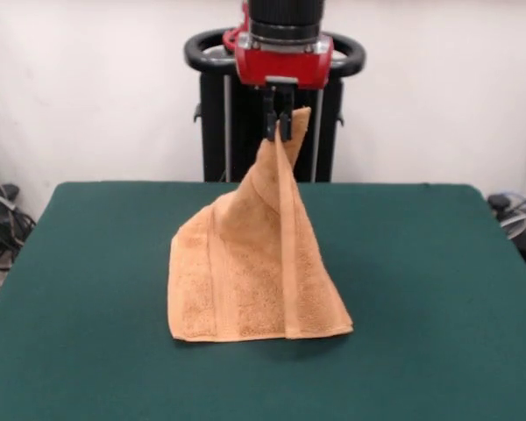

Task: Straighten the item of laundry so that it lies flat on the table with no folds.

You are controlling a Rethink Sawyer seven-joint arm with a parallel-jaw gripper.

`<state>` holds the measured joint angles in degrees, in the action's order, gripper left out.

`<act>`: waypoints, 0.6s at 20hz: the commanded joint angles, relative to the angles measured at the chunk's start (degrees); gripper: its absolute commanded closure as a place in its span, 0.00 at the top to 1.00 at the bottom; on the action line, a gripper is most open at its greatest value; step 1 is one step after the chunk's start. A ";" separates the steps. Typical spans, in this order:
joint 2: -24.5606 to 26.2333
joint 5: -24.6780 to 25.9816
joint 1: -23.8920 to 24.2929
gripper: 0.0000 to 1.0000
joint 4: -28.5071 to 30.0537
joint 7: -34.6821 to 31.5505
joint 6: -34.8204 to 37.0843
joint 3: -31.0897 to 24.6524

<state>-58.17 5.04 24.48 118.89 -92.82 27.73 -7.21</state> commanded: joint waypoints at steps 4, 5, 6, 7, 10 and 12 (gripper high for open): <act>5.25 -1.21 1.26 0.00 8.42 -6.60 -7.62 -5.74; 5.89 -0.93 1.18 0.00 8.25 -6.85 -8.05 -5.50; 6.37 -0.53 1.07 0.00 8.42 -7.13 -8.80 -5.19; 6.85 -0.12 0.97 0.00 8.60 -7.41 -9.55 -4.88; 8.35 0.61 1.05 0.00 9.34 -7.52 -10.95 -4.29; 9.31 0.65 1.22 0.00 10.02 -7.70 -12.06 -4.24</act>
<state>-53.55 4.99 25.23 124.52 -92.82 20.18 -8.38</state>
